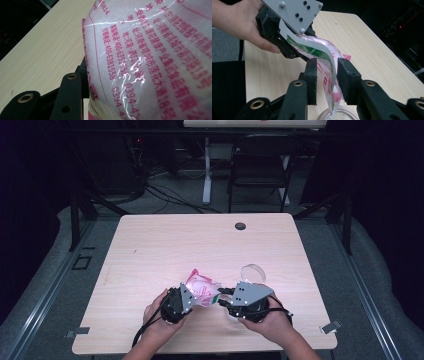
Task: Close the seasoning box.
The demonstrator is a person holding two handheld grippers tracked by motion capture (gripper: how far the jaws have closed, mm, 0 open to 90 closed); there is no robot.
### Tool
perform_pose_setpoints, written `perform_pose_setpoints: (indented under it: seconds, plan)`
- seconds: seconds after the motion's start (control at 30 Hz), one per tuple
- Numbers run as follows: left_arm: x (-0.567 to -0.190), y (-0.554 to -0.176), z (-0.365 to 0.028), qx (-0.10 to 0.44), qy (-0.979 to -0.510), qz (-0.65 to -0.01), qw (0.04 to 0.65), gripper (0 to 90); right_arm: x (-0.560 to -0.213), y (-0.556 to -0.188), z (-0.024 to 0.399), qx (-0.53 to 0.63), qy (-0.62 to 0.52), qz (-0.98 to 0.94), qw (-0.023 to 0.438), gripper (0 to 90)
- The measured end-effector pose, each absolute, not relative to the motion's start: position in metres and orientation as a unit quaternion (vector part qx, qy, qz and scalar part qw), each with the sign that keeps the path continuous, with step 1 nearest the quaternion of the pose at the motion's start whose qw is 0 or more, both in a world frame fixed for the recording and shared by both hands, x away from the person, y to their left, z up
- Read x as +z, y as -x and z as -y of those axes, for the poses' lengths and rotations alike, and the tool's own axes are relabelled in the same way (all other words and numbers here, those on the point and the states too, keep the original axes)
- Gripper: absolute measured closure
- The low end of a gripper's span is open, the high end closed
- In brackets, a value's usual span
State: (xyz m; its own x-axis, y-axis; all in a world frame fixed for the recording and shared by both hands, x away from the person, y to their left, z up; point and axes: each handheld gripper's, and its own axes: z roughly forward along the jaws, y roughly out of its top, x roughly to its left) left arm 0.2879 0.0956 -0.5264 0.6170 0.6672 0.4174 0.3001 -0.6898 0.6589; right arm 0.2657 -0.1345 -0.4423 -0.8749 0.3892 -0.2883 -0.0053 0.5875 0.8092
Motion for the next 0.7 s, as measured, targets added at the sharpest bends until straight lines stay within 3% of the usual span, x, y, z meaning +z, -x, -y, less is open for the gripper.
perform_pose_setpoints:
  seconds: [0.7]
  plan:
    - [-0.5214, -0.2924, -0.091, 0.35, -0.862, -0.263, 0.254, 58.2, -0.443, -0.2678, 0.1392, 0.441, -0.119, -0.862, 0.219, 89.6]
